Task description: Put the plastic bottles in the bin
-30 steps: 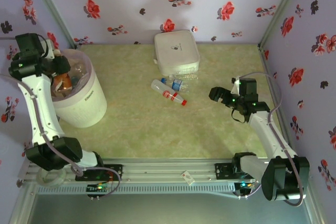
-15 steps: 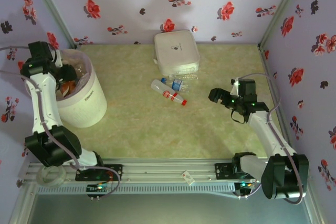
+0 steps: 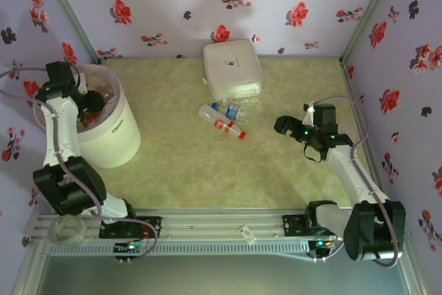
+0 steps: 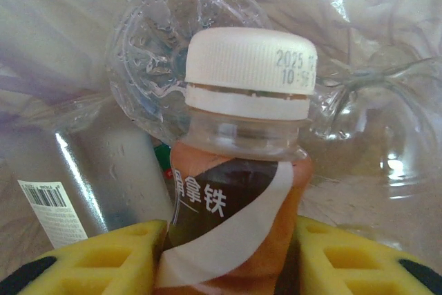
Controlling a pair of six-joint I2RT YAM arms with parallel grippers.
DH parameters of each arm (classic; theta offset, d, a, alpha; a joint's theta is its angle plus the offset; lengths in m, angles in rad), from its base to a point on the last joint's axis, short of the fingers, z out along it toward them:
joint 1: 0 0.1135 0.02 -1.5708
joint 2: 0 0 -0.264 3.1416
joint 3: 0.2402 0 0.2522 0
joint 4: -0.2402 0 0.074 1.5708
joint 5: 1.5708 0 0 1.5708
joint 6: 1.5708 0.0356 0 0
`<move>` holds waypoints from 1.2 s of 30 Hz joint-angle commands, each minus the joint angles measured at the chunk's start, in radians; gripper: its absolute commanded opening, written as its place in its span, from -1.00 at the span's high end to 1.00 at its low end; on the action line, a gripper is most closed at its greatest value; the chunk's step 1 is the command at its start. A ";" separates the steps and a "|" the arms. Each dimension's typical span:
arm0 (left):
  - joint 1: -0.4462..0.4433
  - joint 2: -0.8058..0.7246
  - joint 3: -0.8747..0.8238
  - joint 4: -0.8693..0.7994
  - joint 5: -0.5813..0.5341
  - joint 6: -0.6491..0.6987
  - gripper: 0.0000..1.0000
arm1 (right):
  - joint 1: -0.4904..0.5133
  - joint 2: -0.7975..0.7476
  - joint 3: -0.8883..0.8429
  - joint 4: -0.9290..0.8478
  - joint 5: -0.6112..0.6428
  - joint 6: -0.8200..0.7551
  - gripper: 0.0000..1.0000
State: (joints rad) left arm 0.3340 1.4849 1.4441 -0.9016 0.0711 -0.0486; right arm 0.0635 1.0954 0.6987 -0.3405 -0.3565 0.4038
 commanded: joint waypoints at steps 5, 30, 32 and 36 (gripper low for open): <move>-0.003 0.027 -0.074 0.024 0.001 0.010 -0.01 | -0.004 -0.002 0.001 0.010 -0.007 0.012 -0.98; -0.022 -0.158 0.065 -0.037 0.000 -0.041 -0.99 | -0.003 -0.001 0.012 0.007 -0.019 0.029 -0.98; -0.025 -0.169 0.085 -0.045 -0.002 -0.045 -0.99 | -0.002 0.000 0.012 0.008 -0.018 0.030 -0.98; -0.033 -0.190 0.133 -0.060 -0.016 -0.058 -0.99 | -0.002 -0.001 0.013 0.008 -0.016 0.028 -0.98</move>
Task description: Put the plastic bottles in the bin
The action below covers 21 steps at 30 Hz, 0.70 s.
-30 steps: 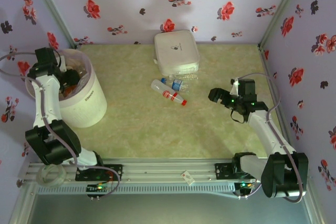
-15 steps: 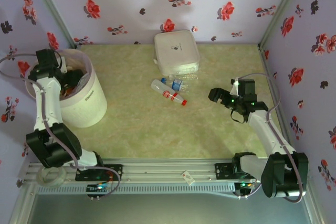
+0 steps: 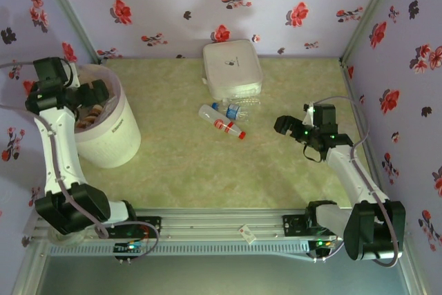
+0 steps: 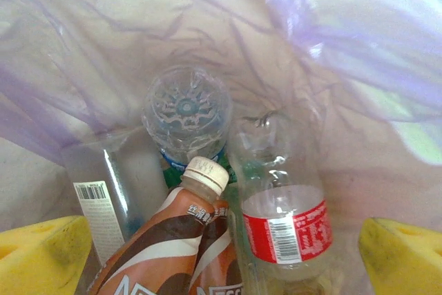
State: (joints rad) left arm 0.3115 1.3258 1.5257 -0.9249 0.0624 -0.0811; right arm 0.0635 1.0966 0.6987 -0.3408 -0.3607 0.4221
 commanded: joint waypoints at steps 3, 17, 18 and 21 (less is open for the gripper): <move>-0.026 -0.037 0.097 -0.060 -0.032 -0.028 -0.99 | -0.002 0.002 0.015 0.010 -0.013 0.009 -0.98; -0.255 -0.052 0.345 -0.176 -0.242 -0.020 -0.95 | 0.005 0.020 0.025 0.018 -0.021 0.016 -0.98; -0.277 -0.052 0.359 -0.183 -0.252 -0.022 -0.95 | 0.007 0.020 0.027 0.017 -0.021 0.016 -0.98; -0.344 -0.048 0.402 -0.196 -0.291 -0.026 -0.95 | 0.010 0.016 0.029 0.014 -0.014 0.015 -0.98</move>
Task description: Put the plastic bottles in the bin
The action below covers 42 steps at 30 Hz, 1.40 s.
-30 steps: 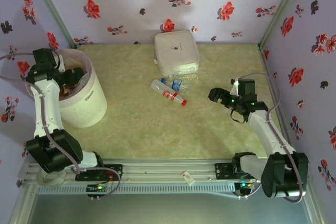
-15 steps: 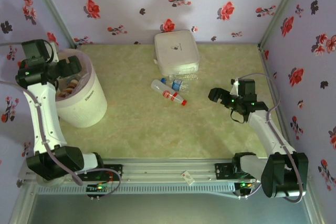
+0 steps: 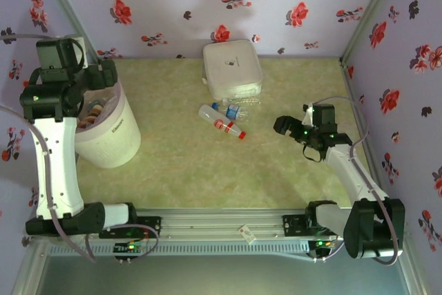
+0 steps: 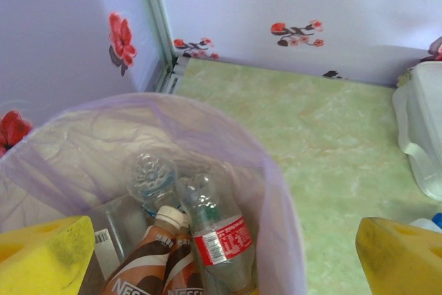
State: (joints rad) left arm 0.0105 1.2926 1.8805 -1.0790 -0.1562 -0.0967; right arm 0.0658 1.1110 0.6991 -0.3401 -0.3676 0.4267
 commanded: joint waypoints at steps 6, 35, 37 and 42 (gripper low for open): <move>-0.204 0.007 0.154 -0.078 -0.178 -0.034 -0.90 | 0.011 0.003 0.030 0.012 -0.004 0.012 -0.98; -0.580 0.036 -0.248 0.397 0.145 -0.326 -0.98 | 0.544 0.482 0.347 0.026 0.362 -0.430 -0.73; -0.579 -0.006 -0.346 0.443 0.145 -0.352 -0.99 | 0.548 0.535 0.369 0.048 0.375 -0.444 -0.71; -0.560 -0.114 -0.520 0.507 0.144 -0.434 -0.99 | 0.558 0.638 0.418 0.095 0.400 -0.462 -0.66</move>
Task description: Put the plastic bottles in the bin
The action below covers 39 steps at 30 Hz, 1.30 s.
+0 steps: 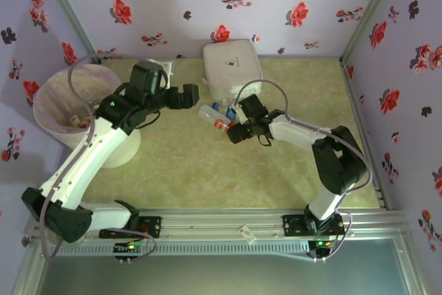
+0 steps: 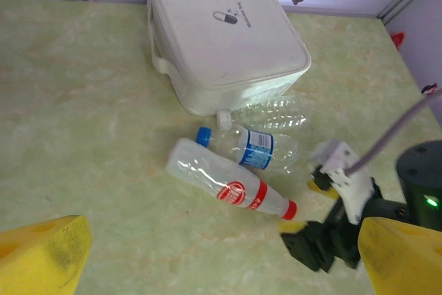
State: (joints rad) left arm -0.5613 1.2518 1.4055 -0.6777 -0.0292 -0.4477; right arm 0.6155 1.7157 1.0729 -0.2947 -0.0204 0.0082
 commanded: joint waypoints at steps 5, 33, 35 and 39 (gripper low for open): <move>0.031 -0.176 -0.183 0.217 0.016 -0.180 -0.99 | 0.013 0.105 0.080 0.087 0.043 -0.044 -0.65; 0.037 -0.123 -0.192 0.261 0.038 -0.191 -0.99 | 0.047 0.127 0.010 0.160 -0.067 0.025 0.16; 0.037 -0.119 -0.195 0.275 0.037 -0.199 -0.99 | 0.047 0.075 -0.022 0.172 -0.071 0.045 0.17; 0.038 -0.105 -0.207 0.322 0.066 -0.218 -0.99 | 0.047 -0.063 -0.091 0.211 -0.097 0.102 0.18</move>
State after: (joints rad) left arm -0.5316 1.1339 1.2087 -0.4229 0.0097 -0.6384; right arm 0.6548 1.7538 1.0088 -0.1356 -0.0902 0.0502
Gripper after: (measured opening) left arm 0.995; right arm 0.416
